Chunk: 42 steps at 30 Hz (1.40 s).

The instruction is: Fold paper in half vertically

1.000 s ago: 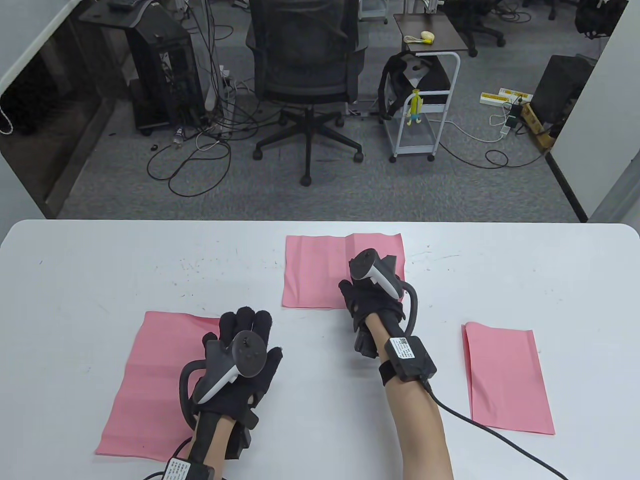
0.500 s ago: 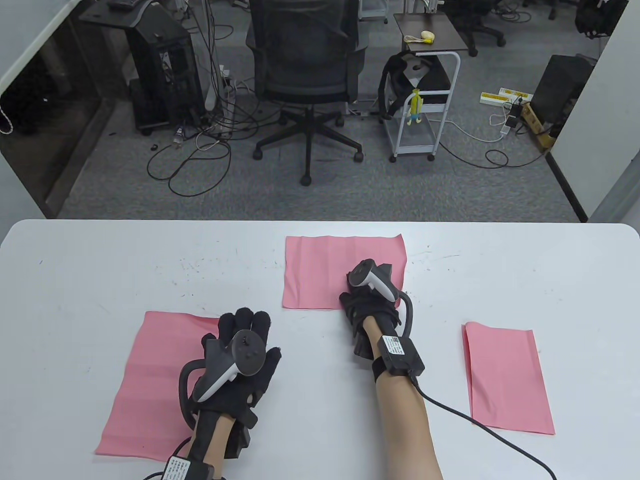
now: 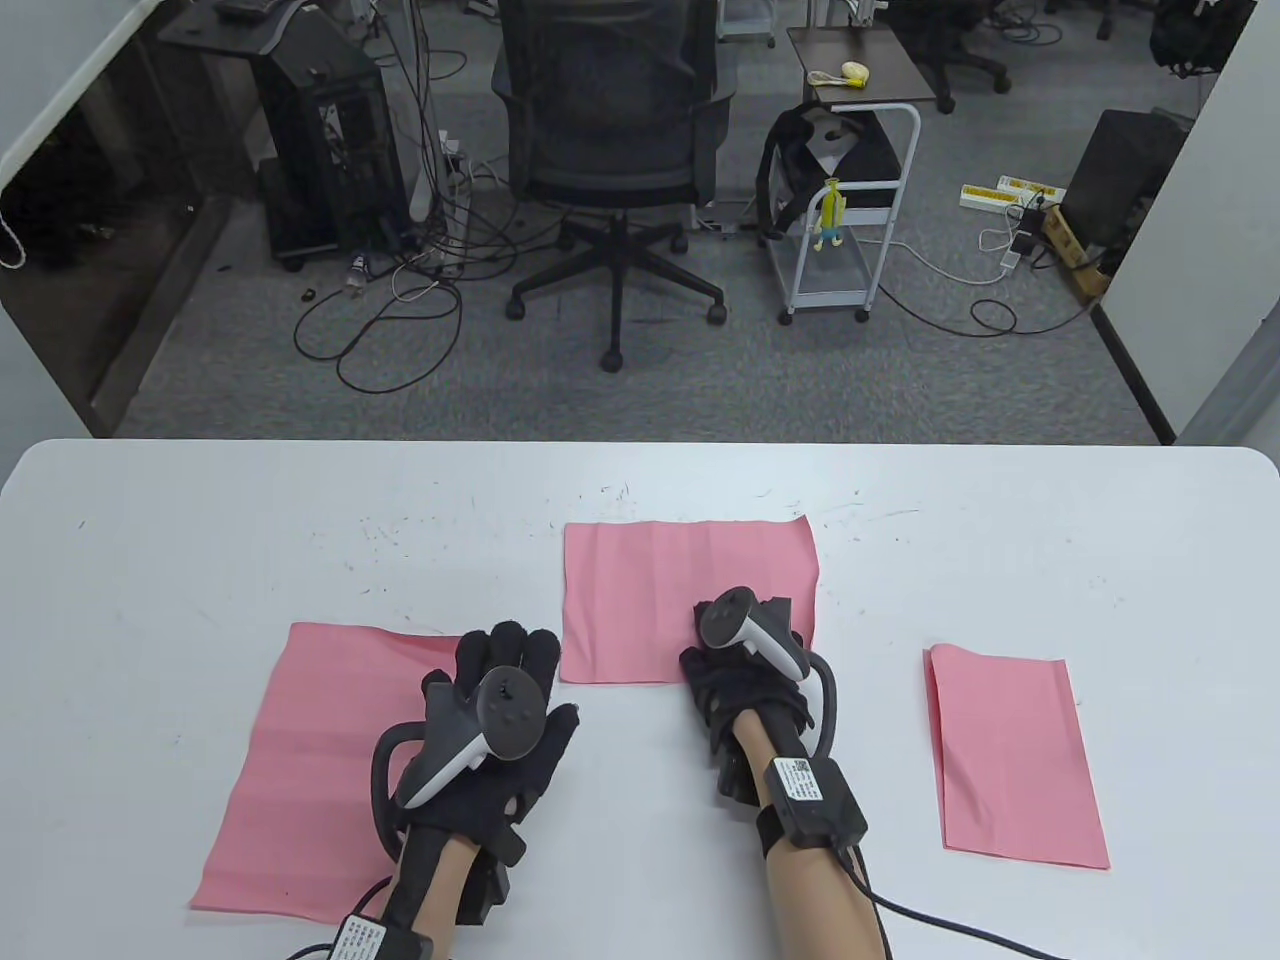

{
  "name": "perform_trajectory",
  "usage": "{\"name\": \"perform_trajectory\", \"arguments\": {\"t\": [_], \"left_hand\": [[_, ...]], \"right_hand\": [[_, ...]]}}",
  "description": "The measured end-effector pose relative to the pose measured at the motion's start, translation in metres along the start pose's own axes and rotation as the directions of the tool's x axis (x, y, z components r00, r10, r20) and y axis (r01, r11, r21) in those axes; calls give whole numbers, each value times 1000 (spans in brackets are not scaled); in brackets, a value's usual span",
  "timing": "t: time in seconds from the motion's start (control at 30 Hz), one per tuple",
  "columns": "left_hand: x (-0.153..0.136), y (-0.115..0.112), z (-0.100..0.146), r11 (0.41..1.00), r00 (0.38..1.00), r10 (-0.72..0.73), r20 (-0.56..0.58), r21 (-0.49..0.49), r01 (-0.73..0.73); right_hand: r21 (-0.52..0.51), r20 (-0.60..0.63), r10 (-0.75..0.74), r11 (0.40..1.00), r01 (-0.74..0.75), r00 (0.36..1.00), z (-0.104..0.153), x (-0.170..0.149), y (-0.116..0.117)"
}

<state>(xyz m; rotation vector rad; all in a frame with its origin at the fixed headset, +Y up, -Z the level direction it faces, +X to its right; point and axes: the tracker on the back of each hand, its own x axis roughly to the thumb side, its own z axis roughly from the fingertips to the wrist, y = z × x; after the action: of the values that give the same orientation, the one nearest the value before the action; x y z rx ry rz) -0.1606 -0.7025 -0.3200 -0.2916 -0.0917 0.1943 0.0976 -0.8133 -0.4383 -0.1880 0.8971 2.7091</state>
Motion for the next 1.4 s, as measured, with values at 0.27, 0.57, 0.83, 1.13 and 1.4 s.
{"name": "perform_trajectory", "arguments": {"t": [0.27,0.57,0.83,1.13,1.4], "left_hand": [[12,-5,4,999,999,-40,28,-4,40],[29,-21,1,993,992,-105,65,-46,108],[37,-50,-13,973,983,-171,67,-144,179],[43,-94,-29,922,970,-226,85,-303,241],[45,-113,-33,885,954,-285,93,-356,299]], "right_hand": [[17,3,11,1000,-11,1000,53,-14,39],[41,1,63,997,-63,998,109,-24,76],[50,-1,90,995,-90,996,130,-30,91],[35,17,100,994,-100,995,132,-31,92],[25,17,114,993,-114,993,132,-30,92]]}}
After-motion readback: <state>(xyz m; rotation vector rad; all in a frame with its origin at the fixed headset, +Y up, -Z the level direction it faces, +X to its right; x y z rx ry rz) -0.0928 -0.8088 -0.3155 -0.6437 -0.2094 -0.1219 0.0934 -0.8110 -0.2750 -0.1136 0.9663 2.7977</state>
